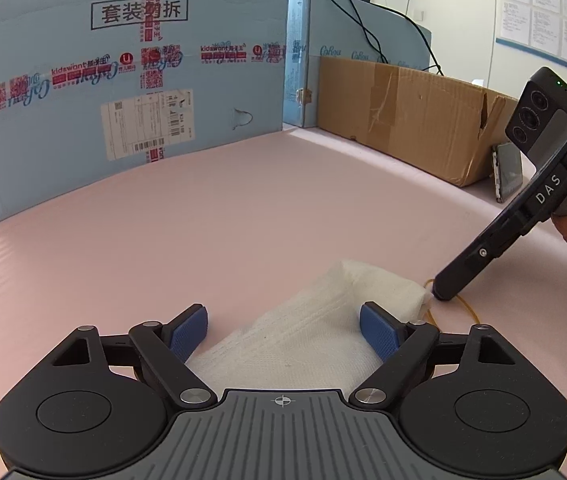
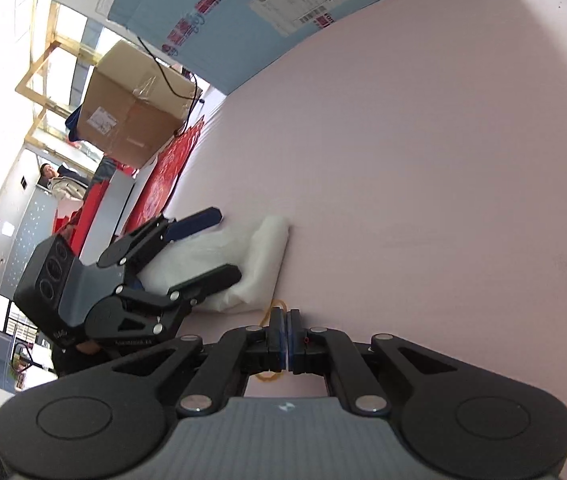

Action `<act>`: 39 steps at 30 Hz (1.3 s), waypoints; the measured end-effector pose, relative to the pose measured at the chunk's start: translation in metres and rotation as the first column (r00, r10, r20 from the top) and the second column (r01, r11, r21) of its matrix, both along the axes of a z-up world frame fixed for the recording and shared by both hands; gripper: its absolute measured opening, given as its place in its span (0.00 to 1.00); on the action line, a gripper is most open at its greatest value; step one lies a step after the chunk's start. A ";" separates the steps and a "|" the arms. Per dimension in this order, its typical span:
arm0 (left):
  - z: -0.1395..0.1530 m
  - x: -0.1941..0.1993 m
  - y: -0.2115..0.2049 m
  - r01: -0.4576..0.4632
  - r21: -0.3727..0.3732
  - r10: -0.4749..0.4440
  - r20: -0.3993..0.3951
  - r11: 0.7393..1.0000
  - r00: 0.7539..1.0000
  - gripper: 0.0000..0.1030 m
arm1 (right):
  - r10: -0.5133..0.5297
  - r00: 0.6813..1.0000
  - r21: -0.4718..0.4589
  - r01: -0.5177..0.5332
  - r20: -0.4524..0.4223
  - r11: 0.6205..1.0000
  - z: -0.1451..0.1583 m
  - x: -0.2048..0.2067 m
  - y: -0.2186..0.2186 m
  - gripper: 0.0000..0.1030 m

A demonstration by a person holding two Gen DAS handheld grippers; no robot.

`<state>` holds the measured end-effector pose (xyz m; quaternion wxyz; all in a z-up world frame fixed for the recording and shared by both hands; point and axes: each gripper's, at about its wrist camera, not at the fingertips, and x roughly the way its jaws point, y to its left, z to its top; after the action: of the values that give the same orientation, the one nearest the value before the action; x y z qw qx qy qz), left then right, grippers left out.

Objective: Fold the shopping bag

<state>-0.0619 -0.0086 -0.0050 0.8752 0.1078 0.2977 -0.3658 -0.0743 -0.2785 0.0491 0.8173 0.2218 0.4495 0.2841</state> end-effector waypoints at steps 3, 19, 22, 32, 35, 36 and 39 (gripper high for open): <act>-0.001 0.005 0.003 -0.023 -0.015 0.023 -0.019 1.000 1.000 0.86 | -0.019 1.000 -0.018 0.019 -0.022 1.000 0.002 0.008 0.008 0.01; 0.003 -0.027 -0.025 0.064 0.112 -0.082 0.160 0.992 0.984 0.85 | -0.164 0.967 0.204 0.203 -0.196 0.958 -0.012 0.004 -0.009 0.01; 0.003 -0.029 -0.027 0.066 0.119 -0.086 0.168 0.991 0.982 0.85 | -0.181 0.962 0.242 0.229 -0.205 0.943 -0.014 0.004 -0.007 0.01; -0.001 -0.027 -0.024 0.070 0.100 -0.084 0.141 0.993 0.986 0.85 | -0.296 0.916 0.351 0.381 -0.271 0.856 -0.036 0.034 -0.005 0.02; -0.001 -0.025 -0.022 0.070 0.088 -0.081 0.128 0.994 0.988 0.85 | -0.285 0.929 0.304 0.349 -0.237 0.886 -0.031 0.042 0.001 0.05; -0.001 -0.024 -0.021 0.070 0.083 -0.080 0.123 0.994 0.989 0.85 | -0.280 0.938 0.279 0.330 -0.203 0.902 -0.026 0.041 0.001 0.06; 0.000 -0.024 -0.021 0.071 0.084 -0.081 0.124 0.994 0.989 0.85 | -0.249 0.964 0.193 0.263 -0.096 0.945 -0.010 0.033 0.001 0.09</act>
<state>-0.0864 -0.0297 -0.0054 0.8729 0.1767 0.2511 -0.3791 -0.0408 -0.2774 0.0389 0.8039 0.3709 0.4139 0.2120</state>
